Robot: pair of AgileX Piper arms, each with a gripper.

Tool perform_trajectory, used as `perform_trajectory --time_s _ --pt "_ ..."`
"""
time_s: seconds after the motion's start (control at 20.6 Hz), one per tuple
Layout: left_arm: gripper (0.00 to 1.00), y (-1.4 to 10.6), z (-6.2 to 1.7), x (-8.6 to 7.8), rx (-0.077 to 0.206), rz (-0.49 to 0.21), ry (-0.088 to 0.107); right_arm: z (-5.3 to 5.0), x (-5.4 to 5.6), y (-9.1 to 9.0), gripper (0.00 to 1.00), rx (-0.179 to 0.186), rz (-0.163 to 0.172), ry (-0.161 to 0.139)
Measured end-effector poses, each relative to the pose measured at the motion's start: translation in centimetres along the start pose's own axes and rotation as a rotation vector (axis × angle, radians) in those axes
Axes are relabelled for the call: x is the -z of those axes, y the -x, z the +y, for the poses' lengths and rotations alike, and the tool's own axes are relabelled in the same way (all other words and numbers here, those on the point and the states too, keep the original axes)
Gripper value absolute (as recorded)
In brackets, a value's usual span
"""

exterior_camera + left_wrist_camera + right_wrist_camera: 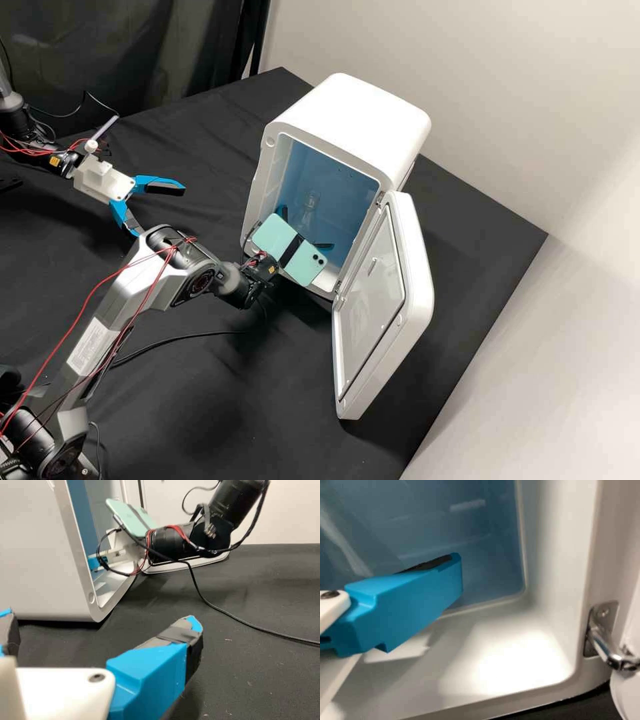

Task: Place the flask in the incubator

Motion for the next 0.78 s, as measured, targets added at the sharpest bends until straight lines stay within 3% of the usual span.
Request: perform_trajectory --time_s 0.24,0.78 --pt "1.0 0.0 0.0 0.0 0.0 -0.001 0.0 0.5 1.1 1.3 1.0 -0.031 0.059 0.0" --pt "1.0 -0.1 -0.04 -0.3 0.002 -0.012 -0.002 0.0 1.2 3.8 1.0 -0.036 0.084 -0.008"
